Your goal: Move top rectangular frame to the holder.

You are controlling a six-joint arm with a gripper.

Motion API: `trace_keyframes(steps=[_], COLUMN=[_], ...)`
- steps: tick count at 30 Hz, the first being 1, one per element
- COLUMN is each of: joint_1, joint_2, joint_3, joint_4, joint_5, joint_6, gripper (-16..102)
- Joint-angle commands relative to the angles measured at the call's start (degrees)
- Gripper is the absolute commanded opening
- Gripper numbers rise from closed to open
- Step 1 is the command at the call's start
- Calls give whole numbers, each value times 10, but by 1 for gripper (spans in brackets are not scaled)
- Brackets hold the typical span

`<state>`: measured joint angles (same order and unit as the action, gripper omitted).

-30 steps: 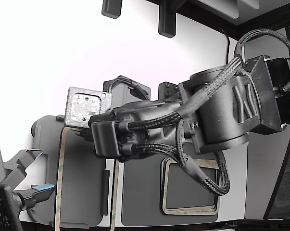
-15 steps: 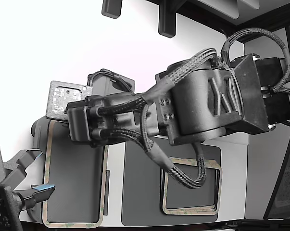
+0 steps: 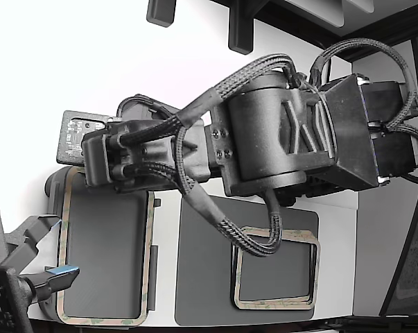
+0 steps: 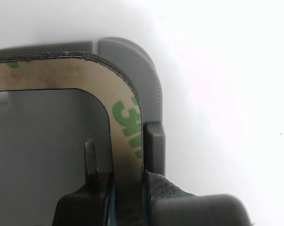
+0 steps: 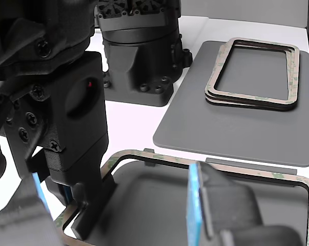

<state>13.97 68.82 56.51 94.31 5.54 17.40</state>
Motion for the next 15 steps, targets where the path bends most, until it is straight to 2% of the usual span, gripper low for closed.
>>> trace_keyframes(steps=[1, 15], joint_1=[-11, -11], joint_2=[12, 1], joint_3=[-9, -2], joint_4=[6, 5], joint_5=[-4, -9], joint_6=[-1, 2], gripper=[-11, -11])
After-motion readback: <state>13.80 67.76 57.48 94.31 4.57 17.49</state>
